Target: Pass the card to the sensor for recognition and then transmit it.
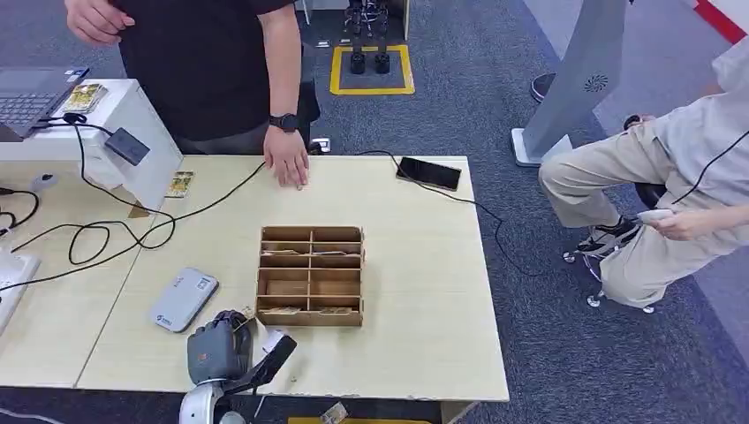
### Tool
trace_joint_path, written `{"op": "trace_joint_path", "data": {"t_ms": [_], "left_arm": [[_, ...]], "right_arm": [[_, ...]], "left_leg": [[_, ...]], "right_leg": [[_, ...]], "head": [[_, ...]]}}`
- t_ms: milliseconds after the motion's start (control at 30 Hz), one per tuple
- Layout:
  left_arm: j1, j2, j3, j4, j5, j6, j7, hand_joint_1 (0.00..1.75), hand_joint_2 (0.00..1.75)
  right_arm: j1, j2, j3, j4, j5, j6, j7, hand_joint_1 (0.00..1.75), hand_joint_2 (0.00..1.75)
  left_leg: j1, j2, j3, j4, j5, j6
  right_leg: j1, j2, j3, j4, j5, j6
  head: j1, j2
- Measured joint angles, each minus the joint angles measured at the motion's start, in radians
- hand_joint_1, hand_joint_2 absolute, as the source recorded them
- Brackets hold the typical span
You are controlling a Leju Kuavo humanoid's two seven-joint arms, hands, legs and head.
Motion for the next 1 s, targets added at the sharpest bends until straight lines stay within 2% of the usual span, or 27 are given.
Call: {"op": "trace_joint_path", "data": {"t_ms": [500,567,667,733,800,933,1000], "left_arm": [[0.008,0.015,-0.066,0.004,0.078,0.001,0.009,1.75,1.75],[0.013,0.014,-0.067,-0.002,0.127,0.002,-0.023,1.75,1.75],[0.031,-0.003,-0.063,-0.04,0.311,0.004,-0.141,1.75,1.75],[0.035,-0.012,-0.063,-0.068,0.473,0.003,-0.232,1.75,1.75],[0.039,-0.016,-0.064,-0.119,0.62,-0.026,-0.293,1.75,1.75],[0.046,-0.018,-0.115,-0.29,0.974,-0.127,-0.294,1.75,1.75],[0.042,-0.016,-0.164,-0.373,1.136,-0.14,-0.274,1.75,1.75]], "right_arm": [[0.0,0.0,0.0,0.0,0.0,0.0,-0.002,0.0,1.75],[0.0,0.0,0.0,0.0,0.0,0.0,0.004,0.0,1.75],[0.001,0.0,0.0,-0.001,-0.001,0.0,0.007,0.0,1.75],[0.0,0.0,0.0,-0.002,0.0,0.0,0.012,0.0,1.75],[0.0,0.0,0.0,-0.005,0.002,0.0,0.015,0.0,1.75],[0.0,0.0,0.0,-0.016,0.013,0.0,0.018,0.0,1.75],[0.0,0.0,0.0,-0.02,0.025,0.0,0.015,0.0,1.75]], "left_leg": [[0.0,-0.001,0.0,0.0,0.001,0.0],[0.0,0.0,0.0,0.0,0.001,0.0],[0.0,0.0,0.0,0.0,0.001,0.0],[0.0,0.0,-0.002,0.0,0.001,0.0],[0.0,0.0,-0.002,0.0,0.001,0.0],[0.001,0.001,-0.005,0.001,0.002,0.0],[0.001,0.001,-0.006,0.001,0.002,0.0]], "right_leg": [[0.0,-0.001,0.001,0.0,0.0,0.0],[0.0,-0.001,0.0,0.0,0.0,0.0],[0.0,0.0,-0.001,0.0,0.0,0.0],[0.0,0.0,-0.002,0.0,0.0,0.0],[0.0,0.0,-0.003,0.0,0.0,0.0],[0.001,0.001,-0.007,0.0,0.001,0.0],[0.001,0.001,-0.008,0.0,0.001,0.0]], "head": [[0.0,0.0],[0.0,0.0],[0.0,0.0],[0.0,0.0],[0.0,0.0],[0.0,0.0],[0.0,0.0]]}}
